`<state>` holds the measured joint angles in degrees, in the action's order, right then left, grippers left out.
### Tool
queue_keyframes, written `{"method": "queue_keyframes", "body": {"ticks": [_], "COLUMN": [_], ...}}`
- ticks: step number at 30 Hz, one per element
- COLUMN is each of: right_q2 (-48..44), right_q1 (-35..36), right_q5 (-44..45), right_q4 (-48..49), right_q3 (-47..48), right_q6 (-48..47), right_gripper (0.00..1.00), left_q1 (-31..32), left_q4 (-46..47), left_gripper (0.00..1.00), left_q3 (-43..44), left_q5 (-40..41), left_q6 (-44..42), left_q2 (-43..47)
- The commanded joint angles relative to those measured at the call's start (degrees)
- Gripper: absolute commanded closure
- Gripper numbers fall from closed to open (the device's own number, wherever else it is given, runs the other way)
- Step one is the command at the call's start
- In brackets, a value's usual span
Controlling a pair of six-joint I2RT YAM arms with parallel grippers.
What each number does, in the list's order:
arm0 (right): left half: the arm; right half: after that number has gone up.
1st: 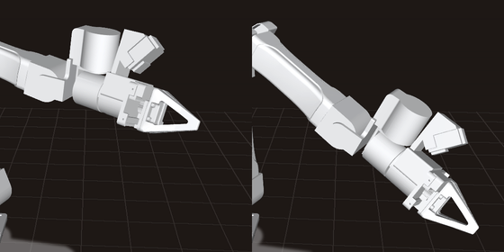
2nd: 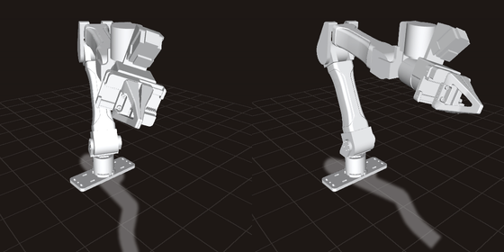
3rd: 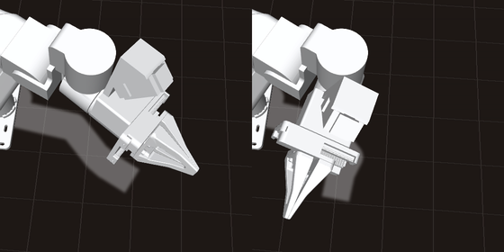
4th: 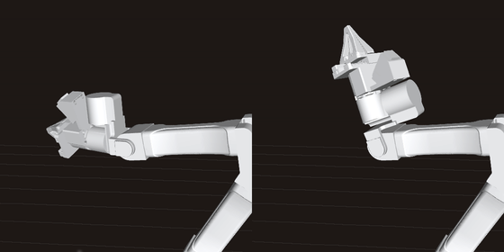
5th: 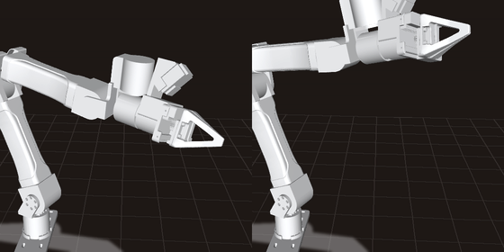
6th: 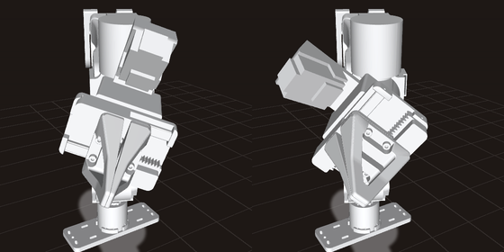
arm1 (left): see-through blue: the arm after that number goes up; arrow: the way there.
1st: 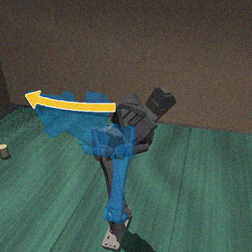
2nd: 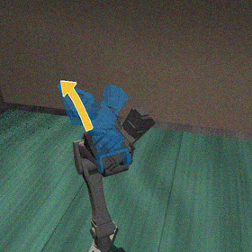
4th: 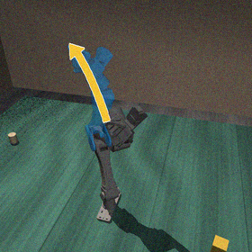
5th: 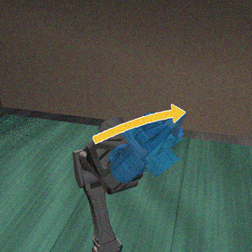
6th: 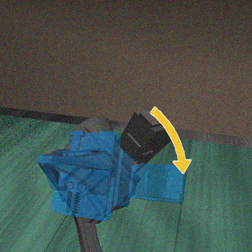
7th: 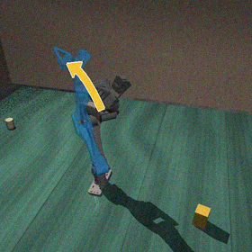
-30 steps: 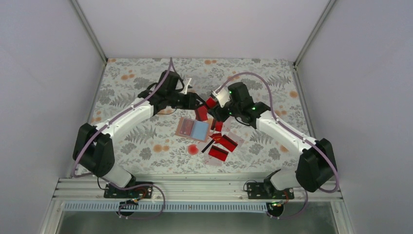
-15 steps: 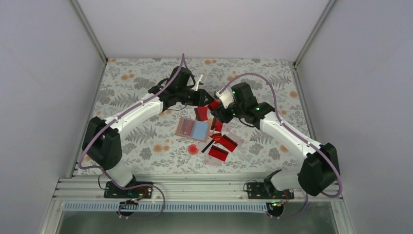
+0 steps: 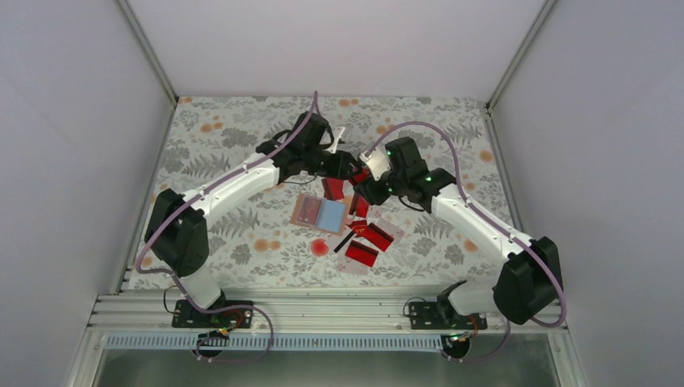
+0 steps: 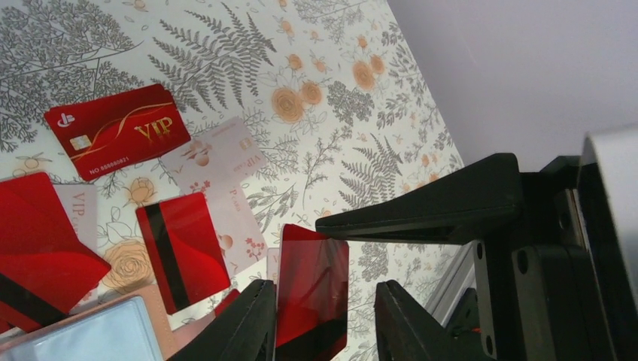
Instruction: Put the credit cards into the card holder
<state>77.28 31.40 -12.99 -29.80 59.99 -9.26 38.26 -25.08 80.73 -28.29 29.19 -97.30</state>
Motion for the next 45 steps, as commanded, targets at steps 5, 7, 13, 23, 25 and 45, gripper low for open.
{"method": "queue_keyframes", "body": {"ticks": [5, 7, 13, 23, 25, 45], "right_q2": [-1.1, -1.6, -2.0, -2.3, -2.2, -7.9], "right_q1": [-0.6, -0.7, -1.0, -1.3, -1.3, -4.7], "right_q5": [0.1, 0.0, -0.2, -0.4, -1.3, -16.3], "right_q4": [0.7, 0.7, 0.3, -0.5, -1.3, -0.6], "right_q3": [1.7, 1.8, 2.3, 3.0, 2.9, -5.6], "right_q6": [-0.8, -0.8, -1.1, -1.0, -1.3, 3.6], "right_gripper": [0.51, 0.51, 0.51, 0.51, 0.49, 0.20], "left_q1": [1.1, 1.1, 1.1, 1.1, 1.1, -9.7], "left_q4": [-0.6, -0.7, 0.1, -1.7, -2.4, 5.1], "left_gripper": [0.56, 0.62, 0.78, 0.97, 0.98, 0.95], "left_q3": [0.1, -0.6, -2.9, -2.1, -1.6, -3.7], "left_q5": [0.4, -0.2, -0.1, 4.1, 5.5, -12.0], "left_q6": [-0.5, -0.8, -0.5, -0.9, -1.4, 0.9], "left_q2": [1.7, 2.0, 2.7, 2.7, 3.0, 10.5]}}
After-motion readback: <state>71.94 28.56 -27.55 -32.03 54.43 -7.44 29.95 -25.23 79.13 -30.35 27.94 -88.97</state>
